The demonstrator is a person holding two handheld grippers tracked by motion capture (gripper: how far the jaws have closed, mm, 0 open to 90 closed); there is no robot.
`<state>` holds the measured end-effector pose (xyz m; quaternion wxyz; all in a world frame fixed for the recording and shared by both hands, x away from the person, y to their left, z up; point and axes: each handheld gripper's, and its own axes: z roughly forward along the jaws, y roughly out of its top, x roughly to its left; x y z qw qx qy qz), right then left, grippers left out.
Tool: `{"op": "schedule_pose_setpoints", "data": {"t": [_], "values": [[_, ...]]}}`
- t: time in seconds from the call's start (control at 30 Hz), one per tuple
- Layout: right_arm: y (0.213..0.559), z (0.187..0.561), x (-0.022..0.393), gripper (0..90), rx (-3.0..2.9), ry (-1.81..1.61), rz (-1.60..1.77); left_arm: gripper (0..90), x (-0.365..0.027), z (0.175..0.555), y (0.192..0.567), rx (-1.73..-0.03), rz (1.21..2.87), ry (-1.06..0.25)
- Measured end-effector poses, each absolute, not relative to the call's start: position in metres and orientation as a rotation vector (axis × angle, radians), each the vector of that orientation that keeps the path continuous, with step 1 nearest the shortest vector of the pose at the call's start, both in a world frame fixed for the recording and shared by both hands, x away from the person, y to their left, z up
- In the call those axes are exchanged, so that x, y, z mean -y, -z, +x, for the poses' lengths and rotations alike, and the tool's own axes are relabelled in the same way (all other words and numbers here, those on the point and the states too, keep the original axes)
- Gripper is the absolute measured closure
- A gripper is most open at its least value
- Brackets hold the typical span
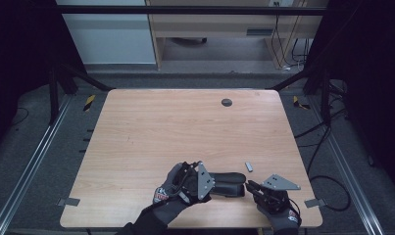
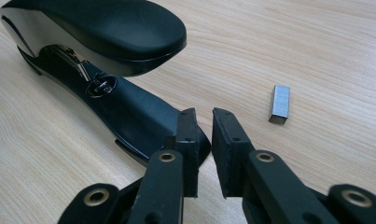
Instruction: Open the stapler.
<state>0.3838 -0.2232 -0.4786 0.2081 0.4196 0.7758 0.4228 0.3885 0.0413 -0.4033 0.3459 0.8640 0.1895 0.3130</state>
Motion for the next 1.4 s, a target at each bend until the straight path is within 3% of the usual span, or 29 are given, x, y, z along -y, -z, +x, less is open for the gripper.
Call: {"op": "schedule_pose_setpoints", "data": {"t": [0.77, 1.4], "values": [[0.481, 0.385, 0.217, 90.0, -2.215, -1.178, 1.142, 28.4, -0.015, 0.384, 0.411, -0.397, 2.318, -0.882], [0.482, 0.386, 0.218, 90.0, -2.213, -1.19, 1.156, 25.6, 0.003, 0.385, 0.419, -0.332, 2.372, -0.936]]}}
